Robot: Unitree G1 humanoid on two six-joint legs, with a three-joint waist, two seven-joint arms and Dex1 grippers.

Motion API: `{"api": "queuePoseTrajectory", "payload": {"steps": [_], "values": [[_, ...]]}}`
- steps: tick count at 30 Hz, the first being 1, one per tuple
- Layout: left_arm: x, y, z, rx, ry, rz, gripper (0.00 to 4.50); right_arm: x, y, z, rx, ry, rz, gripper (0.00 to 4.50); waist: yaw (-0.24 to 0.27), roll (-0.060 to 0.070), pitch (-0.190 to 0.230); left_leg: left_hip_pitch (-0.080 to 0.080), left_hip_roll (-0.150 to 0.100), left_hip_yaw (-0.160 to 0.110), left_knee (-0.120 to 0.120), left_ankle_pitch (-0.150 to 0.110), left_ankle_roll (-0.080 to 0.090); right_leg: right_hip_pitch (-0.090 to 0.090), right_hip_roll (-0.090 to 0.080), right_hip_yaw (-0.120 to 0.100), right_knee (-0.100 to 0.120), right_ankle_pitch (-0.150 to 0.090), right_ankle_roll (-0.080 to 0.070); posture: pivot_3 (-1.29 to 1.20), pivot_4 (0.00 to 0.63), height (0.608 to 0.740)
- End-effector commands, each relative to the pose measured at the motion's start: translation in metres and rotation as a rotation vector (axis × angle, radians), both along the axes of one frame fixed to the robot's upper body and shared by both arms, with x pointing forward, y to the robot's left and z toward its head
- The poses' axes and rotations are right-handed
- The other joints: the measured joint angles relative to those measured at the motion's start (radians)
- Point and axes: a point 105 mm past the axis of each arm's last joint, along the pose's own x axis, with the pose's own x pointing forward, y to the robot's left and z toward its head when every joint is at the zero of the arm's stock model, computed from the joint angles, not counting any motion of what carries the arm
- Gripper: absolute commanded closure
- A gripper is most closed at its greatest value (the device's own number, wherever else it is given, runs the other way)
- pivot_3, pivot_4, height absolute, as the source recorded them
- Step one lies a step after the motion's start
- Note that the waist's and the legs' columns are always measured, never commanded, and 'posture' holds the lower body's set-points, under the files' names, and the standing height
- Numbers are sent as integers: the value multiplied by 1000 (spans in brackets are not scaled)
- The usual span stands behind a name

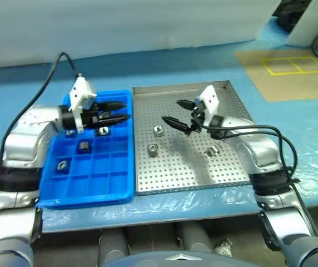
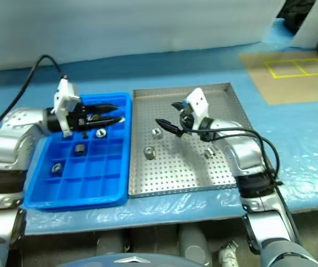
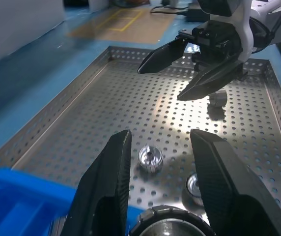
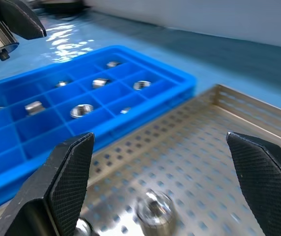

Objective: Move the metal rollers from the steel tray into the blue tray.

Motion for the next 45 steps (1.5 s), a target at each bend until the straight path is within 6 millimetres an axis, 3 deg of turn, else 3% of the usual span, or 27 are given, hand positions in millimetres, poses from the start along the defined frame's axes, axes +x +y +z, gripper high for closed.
{"api": "queuePoseTrajectory", "payload": {"steps": [1, 5, 9, 13, 22, 33, 39, 45], "values": [[-18, 10, 5, 0, -26, 67, 2897, 2, 15, 11, 3, -53, 88, 62, 32, 0, 0, -1, 2, 0, 0, 1, -2, -1, 1, -1, 0, 0, -1, 65, 150, 740], [-26, 22, -12, -46, 16, 186, 2897, 5, 29, 10, -1, -54, 158, 62, 82, 0, 0, -3, 3, 0, -2, 4, -6, -4, 3, -3, 2, -1, -2, 132, 150, 740], [-35, 20, -30, -77, 58, 237, 2897, 6, 36, 10, -9, -59, 196, 62, 107, -2, 0, -4, 3, -1, -1, 4, -8, -8, 3, -3, 10, -2, -4, 150, 150, 740], [-46, 17, -46, -49, 110, 229, 2897, 7, 34, 9, -15, -61, 200, 62, 107, -2, 0, -3, 5, -3, -1, 7, -12, -10, 4, -2, 15, -3, -4, 152, 150, 740], [-53, 35, -89, 43, 224, 281, 2897, 7, 32, 4, -16, -52, 186, 62, 105, -2, 0, 0, 7, -5, -6, 11, -19, -12, 8, -1, 16, -3, -4, 128, 150, 740], [-46, 24, -104, 50, 240, 271, 2897, 5, 25, 1, -24, -50, 157, 62, 104, -2, 0, -1, 7, -4, -6, 11, -19, -13, 8, -1, 16, -3, -5, 89, 150, 740], [-45, 31, -112, 102, 258, 269, 994, 5, 23, 1, -25, -50, 144, 62, 102, -2, -1, 1, 7, -4, -6, 11, -19, -12, 9, 0, 17, -3, -5, 84, 150, 740], [-32, 39, -92, 84, 196, 285, 994, 6, 24, 1, -24, -52, 141, 62, 102, -2, -1, 2, 7, -4, -6, 11, -19, -12, 9, 1, 18, -3, -5, 82, 150, 740]]}}
